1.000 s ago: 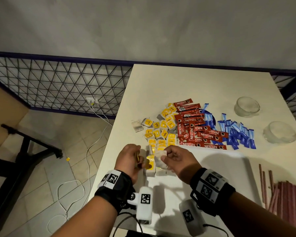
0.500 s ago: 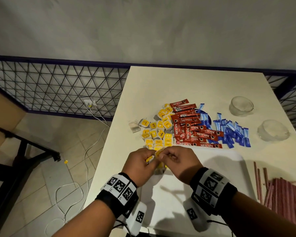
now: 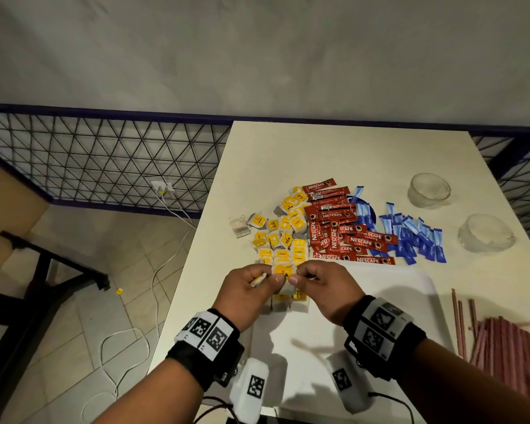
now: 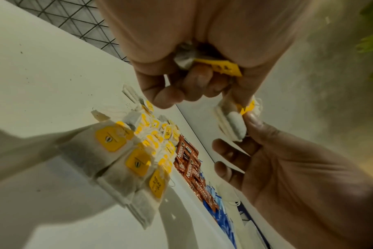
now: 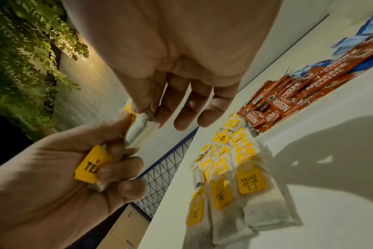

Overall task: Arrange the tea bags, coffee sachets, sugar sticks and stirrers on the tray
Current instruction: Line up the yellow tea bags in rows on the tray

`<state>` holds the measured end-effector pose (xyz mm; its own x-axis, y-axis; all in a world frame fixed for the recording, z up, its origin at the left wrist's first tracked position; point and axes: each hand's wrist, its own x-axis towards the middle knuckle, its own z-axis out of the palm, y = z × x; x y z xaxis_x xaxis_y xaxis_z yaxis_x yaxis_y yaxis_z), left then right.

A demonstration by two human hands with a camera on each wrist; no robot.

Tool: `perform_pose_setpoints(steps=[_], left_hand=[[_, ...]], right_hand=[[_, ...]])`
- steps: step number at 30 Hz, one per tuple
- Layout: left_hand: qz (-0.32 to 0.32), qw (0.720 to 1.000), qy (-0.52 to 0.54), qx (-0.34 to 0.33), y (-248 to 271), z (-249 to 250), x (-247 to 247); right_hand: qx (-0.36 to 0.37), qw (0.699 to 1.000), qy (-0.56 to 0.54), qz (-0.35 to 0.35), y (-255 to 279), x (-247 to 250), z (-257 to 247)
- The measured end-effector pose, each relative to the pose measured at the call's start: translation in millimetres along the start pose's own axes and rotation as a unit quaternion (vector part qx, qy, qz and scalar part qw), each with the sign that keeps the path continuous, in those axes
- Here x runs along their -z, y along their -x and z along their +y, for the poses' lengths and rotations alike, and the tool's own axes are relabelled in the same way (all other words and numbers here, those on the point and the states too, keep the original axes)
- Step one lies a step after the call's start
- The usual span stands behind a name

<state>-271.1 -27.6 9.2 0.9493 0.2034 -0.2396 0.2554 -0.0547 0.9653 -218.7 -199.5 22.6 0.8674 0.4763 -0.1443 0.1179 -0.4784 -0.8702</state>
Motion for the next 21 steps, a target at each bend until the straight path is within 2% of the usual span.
perform_pose_setpoints(steps=[5, 8, 12, 15, 21], left_hand=[[-0.018, 0.999, -0.039, -0.003, 1, 1, -4], [0.007, 0.996, -0.086, 0.029, 1, -11, 5], [0.02, 0.974, -0.209, 0.085, 7, -35, 27], [0.017, 0.969, -0.227, 0.097, 12, -46, 32], [0.012, 0.968, -0.236, 0.088, 16, -50, 31]], right_hand=[[-0.027, 0.999, 0.029, 0.001, 2, 0, 8], [-0.102, 0.994, 0.029, 0.005, 6, -4, 30], [-0.205, 0.977, 0.061, -0.022, 12, -15, 60], [-0.228, 0.972, 0.043, -0.018, 14, -24, 67], [-0.251, 0.967, 0.036, 0.034, 12, -33, 72]])
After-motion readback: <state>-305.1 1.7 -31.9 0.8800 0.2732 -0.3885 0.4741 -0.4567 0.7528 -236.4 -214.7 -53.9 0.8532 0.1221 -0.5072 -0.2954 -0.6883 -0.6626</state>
